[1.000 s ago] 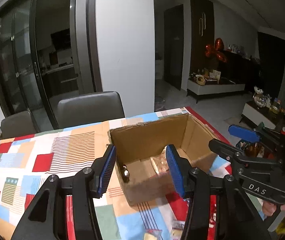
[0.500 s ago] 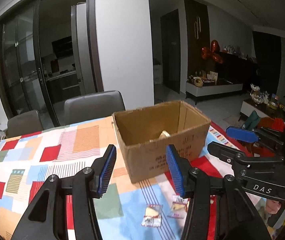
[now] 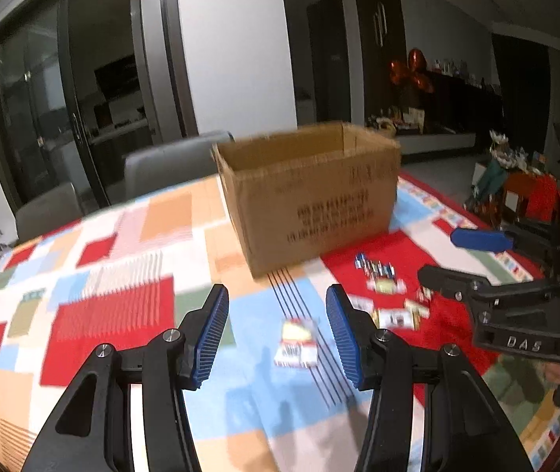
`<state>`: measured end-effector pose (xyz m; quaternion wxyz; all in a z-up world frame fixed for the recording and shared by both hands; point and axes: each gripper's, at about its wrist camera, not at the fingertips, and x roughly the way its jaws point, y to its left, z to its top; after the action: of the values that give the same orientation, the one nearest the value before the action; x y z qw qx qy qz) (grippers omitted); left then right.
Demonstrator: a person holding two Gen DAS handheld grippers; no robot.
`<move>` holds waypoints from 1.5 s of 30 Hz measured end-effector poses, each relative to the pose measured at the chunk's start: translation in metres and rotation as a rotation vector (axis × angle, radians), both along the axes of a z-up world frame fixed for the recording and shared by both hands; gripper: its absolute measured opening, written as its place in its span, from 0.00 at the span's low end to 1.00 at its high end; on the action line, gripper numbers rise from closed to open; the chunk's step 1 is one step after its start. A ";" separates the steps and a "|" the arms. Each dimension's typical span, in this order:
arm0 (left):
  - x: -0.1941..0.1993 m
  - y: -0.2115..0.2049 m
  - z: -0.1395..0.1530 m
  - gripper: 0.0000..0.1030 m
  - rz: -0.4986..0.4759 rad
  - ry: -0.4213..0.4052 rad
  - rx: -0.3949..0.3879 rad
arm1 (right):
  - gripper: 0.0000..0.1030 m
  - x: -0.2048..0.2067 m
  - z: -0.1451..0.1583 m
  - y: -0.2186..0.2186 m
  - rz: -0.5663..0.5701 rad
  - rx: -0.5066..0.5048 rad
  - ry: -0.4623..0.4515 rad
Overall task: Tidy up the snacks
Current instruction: 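Move both tools back toward the remaining snacks on the tablecloth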
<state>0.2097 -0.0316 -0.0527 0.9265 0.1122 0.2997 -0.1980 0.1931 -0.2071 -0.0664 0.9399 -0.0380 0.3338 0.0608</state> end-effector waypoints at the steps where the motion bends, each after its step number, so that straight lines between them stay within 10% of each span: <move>1: -0.001 0.000 -0.006 0.49 -0.002 0.018 0.004 | 0.56 -0.001 -0.004 0.000 0.004 -0.005 0.011; 14: 0.000 -0.008 -0.059 0.49 -0.026 0.109 0.027 | 0.55 -0.004 -0.055 0.006 0.087 -0.119 0.106; 40: 0.079 -0.030 -0.110 0.49 0.000 0.318 -0.002 | 0.38 0.056 -0.094 -0.003 0.187 -0.036 0.258; 45: 0.080 -0.032 -0.112 0.37 0.008 0.316 0.000 | 0.22 0.056 -0.094 -0.003 0.189 -0.027 0.262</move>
<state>0.2896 -0.0634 -0.1642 0.8685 0.0782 0.4422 -0.2097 0.2489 -0.2102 -0.1607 0.8779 -0.0738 0.4492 0.1487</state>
